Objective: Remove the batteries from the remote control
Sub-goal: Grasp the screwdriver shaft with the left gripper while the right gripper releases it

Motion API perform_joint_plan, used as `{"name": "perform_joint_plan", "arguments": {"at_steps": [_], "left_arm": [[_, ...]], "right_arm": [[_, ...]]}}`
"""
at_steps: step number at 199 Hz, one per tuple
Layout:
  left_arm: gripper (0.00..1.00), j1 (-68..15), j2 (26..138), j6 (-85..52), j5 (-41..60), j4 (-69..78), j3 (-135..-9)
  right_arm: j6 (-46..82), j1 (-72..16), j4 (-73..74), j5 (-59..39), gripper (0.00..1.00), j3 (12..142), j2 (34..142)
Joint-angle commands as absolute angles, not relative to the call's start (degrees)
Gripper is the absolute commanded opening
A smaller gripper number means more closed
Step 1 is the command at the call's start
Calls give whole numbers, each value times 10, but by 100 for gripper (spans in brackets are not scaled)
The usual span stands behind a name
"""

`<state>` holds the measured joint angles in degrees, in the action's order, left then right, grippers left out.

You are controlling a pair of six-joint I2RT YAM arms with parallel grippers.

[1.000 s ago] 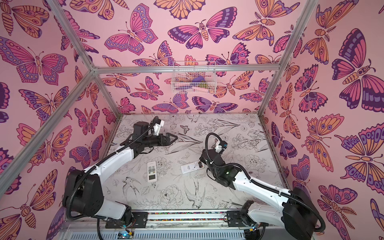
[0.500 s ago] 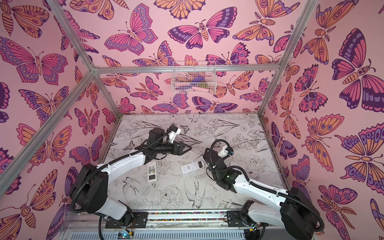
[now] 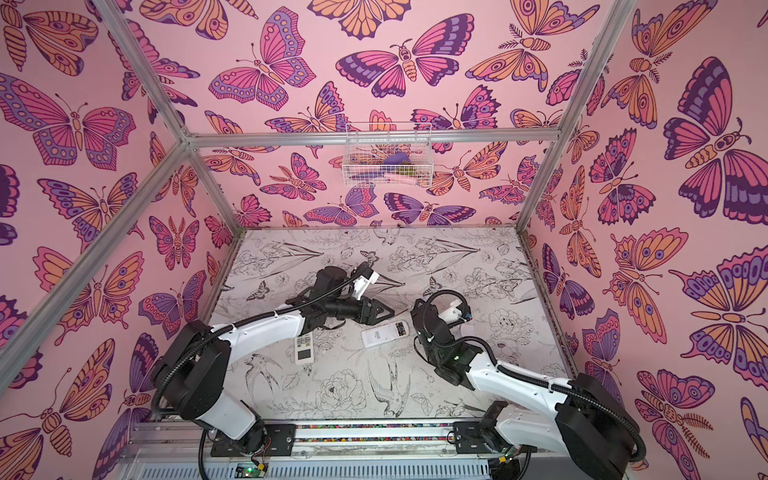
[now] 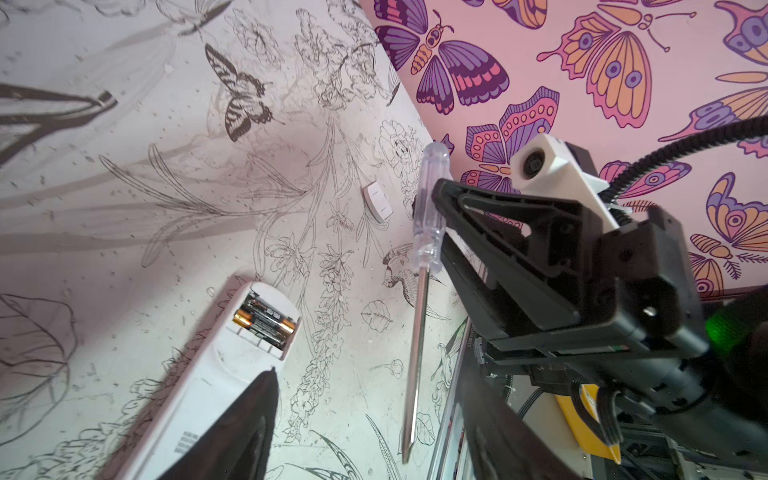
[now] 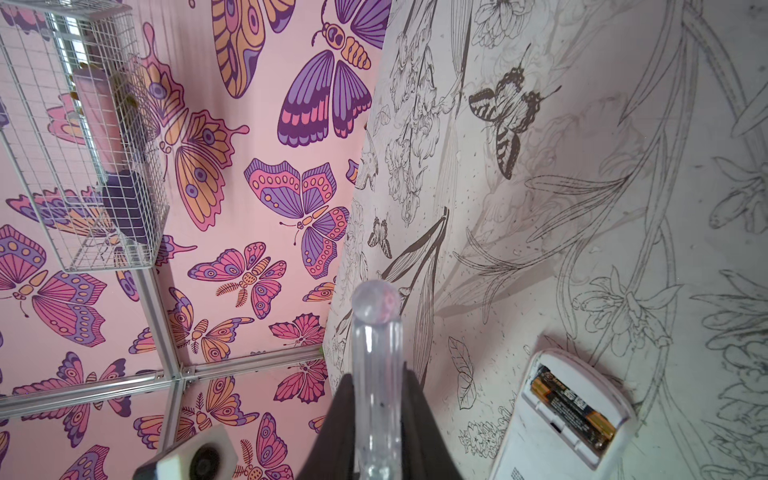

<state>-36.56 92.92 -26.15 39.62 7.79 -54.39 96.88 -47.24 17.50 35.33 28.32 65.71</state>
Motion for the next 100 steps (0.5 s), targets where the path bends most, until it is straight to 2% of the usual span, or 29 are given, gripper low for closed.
{"name": "perform_joint_plan", "arguments": {"at_steps": [1,46,81,100], "left_arm": [[66,-378,943,-251,399,73,-552],[57,-387,952,-252,410,66,-567],[41,-387,950,-255,417,61,-574],[36,-387,950,-259,423,70,-571]], "right_arm": [[997,-469,179,380,0,280,656],[985,-470,197,377,0,282,667],[985,-470,226,370,0,274,680],[987,-470,237,370,0,269,686]]}}
